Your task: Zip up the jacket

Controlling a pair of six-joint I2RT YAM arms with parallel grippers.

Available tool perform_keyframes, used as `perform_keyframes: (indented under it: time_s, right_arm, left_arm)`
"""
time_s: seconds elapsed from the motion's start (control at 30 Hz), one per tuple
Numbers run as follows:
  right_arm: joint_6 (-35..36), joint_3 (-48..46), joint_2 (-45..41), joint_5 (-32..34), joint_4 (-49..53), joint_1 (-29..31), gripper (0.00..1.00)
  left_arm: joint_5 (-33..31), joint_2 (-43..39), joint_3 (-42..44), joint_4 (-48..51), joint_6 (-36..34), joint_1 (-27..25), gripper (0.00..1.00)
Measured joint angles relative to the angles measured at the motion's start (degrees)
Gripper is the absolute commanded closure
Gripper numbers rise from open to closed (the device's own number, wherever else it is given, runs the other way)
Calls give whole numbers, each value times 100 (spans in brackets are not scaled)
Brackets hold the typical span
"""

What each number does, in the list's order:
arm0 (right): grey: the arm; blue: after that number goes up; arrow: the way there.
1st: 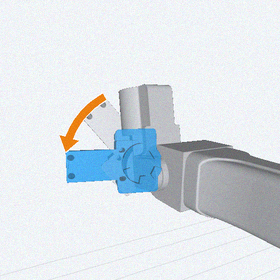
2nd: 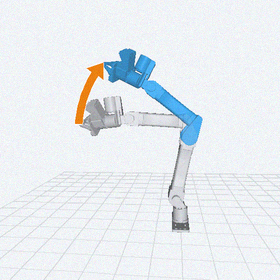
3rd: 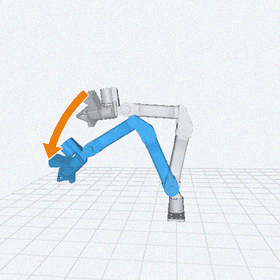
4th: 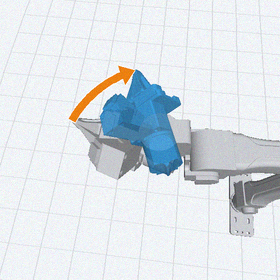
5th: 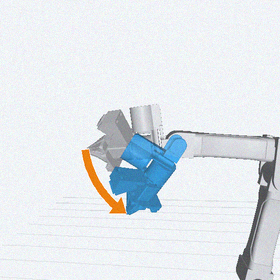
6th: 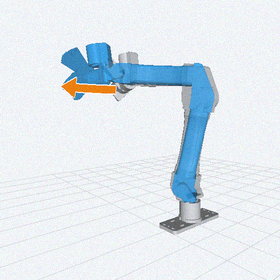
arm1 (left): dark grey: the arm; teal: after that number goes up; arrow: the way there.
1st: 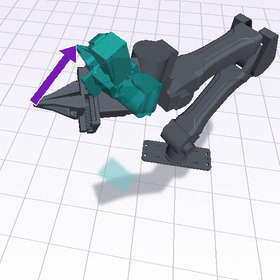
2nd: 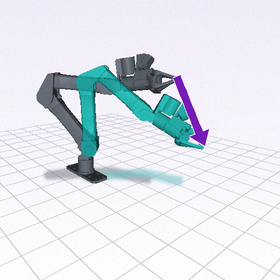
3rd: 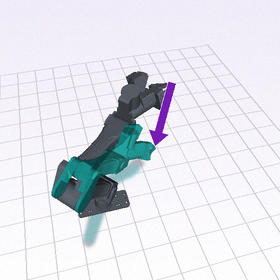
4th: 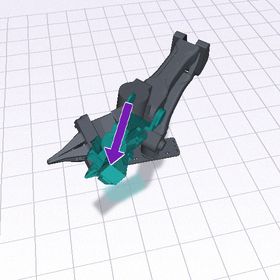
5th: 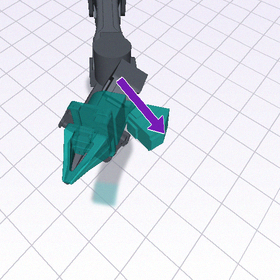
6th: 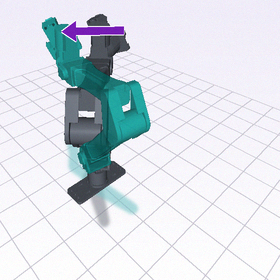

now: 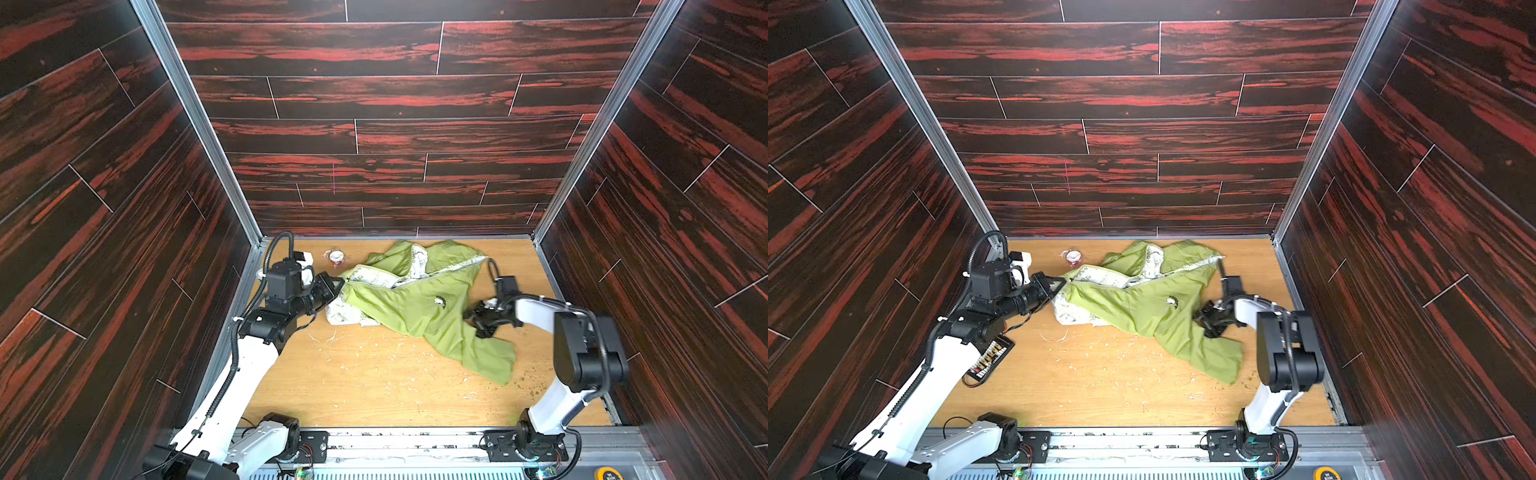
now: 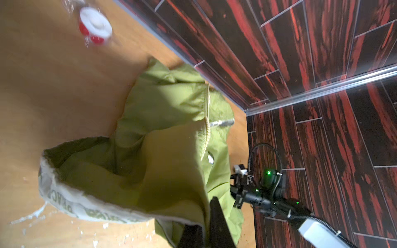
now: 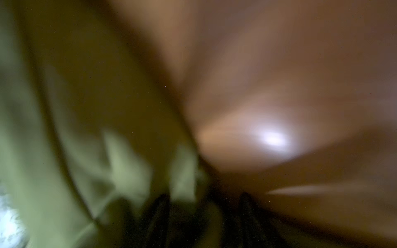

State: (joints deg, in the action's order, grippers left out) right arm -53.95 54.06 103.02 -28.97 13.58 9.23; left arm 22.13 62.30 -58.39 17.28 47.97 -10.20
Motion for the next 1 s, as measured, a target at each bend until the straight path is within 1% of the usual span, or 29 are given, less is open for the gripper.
perform_keyframes:
  time_s: [0.1, 0.2, 0.27, 0.37, 0.47, 0.57, 0.63, 0.7, 0.77, 0.87, 0.93, 1.0]
  right_arm:
    - [-949, 341, 680, -450, -1360, 824, 45]
    - [-1827, 1003, 1453, -573, -2494, 1556, 46]
    - [-2223, 1384, 1786, -575, -2973, 1882, 46]
    - [-2483, 1513, 1784, -531, -3379, 2061, 43]
    - [-2312, 1252, 1377, -280, -3204, 1775, 36]
    - [-1847, 935, 568, 74, -2459, 1106, 31]
    - [-1408, 1049, 120, 310, -1899, 590, 30]
    - [-973, 1495, 4, 494, -1322, 201, 29]
    - [-612, 2050, 114, 586, -903, -35, 29]
    - [-243, 2944, 588, 570, -455, -225, 28]
    - [-90, 3604, 1134, 562, -177, -267, 28]
    - [-22, 4072, 1593, 570, 48, -271, 28]
  left_arm:
    - [13, 232, -376, 66, -162, 243, 100]
    - [20, 555, -817, 105, -330, 433, 100]
    - [35, 778, -1069, 129, -452, 505, 100]
    - [39, 1023, -1279, 146, -605, 546, 100]
    - [72, 1064, -1290, 221, -695, 549, 100]
    - [98, 990, -1202, 227, -730, 549, 100]
    - [101, 841, -1019, 243, -728, 549, 100]
    - [101, 669, -807, 249, -723, 549, 100]
    - [101, 525, -640, 275, -719, 549, 100]
    - [105, 376, -483, 291, -697, 546, 100]
    - [105, 323, -426, 297, -678, 549, 100]
    - [105, 308, -404, 295, -654, 549, 100]
